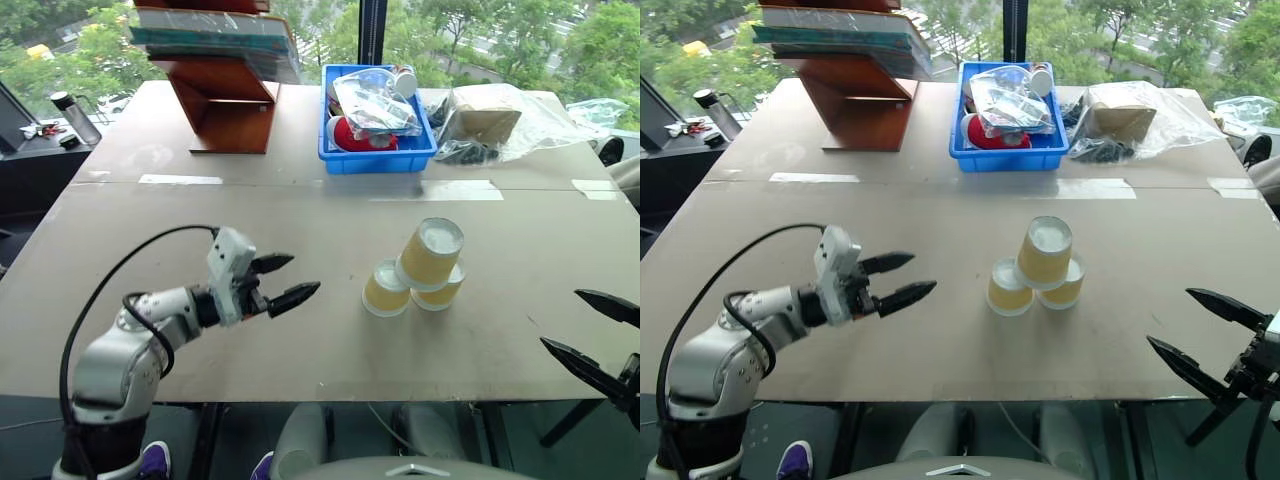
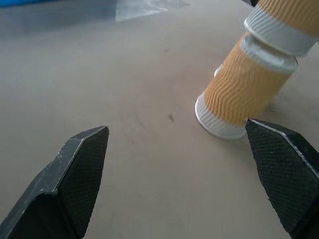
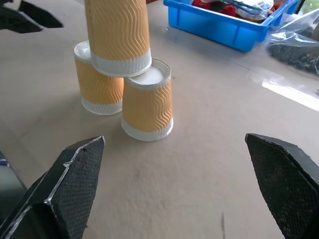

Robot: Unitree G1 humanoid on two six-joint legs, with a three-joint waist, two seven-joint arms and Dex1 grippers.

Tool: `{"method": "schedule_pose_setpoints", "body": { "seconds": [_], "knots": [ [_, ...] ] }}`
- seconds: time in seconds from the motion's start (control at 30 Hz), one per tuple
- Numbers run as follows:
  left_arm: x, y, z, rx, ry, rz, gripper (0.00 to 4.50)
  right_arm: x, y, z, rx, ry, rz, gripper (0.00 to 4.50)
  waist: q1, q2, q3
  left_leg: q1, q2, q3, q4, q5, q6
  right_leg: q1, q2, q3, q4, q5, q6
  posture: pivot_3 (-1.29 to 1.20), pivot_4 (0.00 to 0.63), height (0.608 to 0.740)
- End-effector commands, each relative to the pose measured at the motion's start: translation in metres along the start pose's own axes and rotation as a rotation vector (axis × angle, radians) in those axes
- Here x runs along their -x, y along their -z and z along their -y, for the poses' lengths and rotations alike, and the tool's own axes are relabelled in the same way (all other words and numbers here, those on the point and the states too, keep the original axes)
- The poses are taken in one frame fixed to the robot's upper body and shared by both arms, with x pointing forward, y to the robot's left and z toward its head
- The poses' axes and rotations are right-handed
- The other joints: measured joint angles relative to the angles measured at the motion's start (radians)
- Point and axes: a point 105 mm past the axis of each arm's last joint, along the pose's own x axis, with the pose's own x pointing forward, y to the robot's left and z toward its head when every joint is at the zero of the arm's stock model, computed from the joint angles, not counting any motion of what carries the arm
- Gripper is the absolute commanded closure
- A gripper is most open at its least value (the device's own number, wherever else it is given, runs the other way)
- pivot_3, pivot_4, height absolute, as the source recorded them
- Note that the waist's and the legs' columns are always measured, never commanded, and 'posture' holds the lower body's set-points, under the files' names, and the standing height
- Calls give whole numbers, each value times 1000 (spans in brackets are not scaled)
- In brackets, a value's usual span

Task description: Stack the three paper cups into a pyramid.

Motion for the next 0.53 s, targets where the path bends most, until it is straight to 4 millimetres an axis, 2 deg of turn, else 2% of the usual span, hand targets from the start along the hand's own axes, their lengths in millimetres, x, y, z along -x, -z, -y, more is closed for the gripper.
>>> {"method": "schedule_pose_setpoints", "body": {
  "seconds": [0.03,0.3,0.53],
  "knots": [
    [10,-9,10,-46,-39,75,23,8,-2,4,17,-26,-36,0,8,0,0,0,0,0,0,0,0,1,-1,0,0,0,0,0,150,740],
    [42,14,14,-9,-150,37,23,27,-1,13,7,-25,-121,0,1,0,0,0,-1,0,0,0,1,2,0,-1,-3,0,0,0,150,740],
    [49,23,16,1,-168,10,23,31,-2,20,3,-43,-150,0,1,1,0,0,-1,2,0,0,1,2,1,0,-3,-1,-1,0,150,740]
  ]
}}
